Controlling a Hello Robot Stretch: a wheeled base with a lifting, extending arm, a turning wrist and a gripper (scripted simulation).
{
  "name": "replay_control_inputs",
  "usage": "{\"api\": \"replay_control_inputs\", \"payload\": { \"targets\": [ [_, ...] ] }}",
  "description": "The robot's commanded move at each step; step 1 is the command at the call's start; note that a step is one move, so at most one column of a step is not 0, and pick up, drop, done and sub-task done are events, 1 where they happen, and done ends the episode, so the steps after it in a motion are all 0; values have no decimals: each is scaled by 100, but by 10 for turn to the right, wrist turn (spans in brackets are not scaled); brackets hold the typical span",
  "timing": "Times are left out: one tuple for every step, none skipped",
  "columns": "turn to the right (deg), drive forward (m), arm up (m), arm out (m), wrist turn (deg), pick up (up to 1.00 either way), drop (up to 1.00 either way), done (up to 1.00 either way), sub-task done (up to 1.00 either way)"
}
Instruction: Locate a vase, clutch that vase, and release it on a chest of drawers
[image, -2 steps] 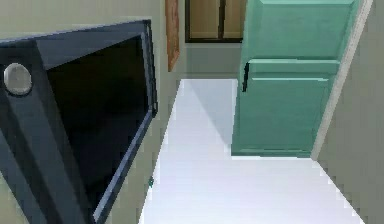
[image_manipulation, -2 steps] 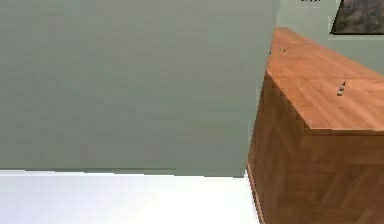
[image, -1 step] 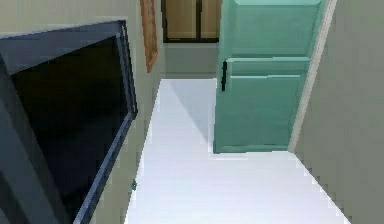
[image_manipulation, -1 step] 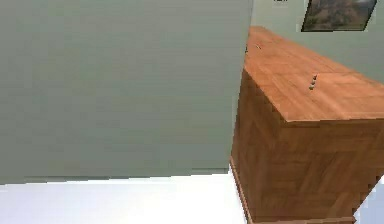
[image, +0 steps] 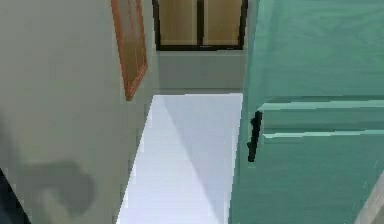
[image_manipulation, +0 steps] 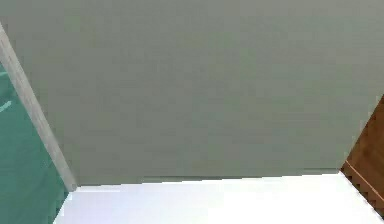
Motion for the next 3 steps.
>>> {"api": "replay_control_inputs", "payload": {
  "targets": [
    [0, 100, 0, 0, 0, 0, 0, 0, 0],
    [120, 0, 0, 0, 0, 0, 0, 0, 0],
    [0, 10, 0, 0, 0, 0, 0, 0, 0]
  ]
}}
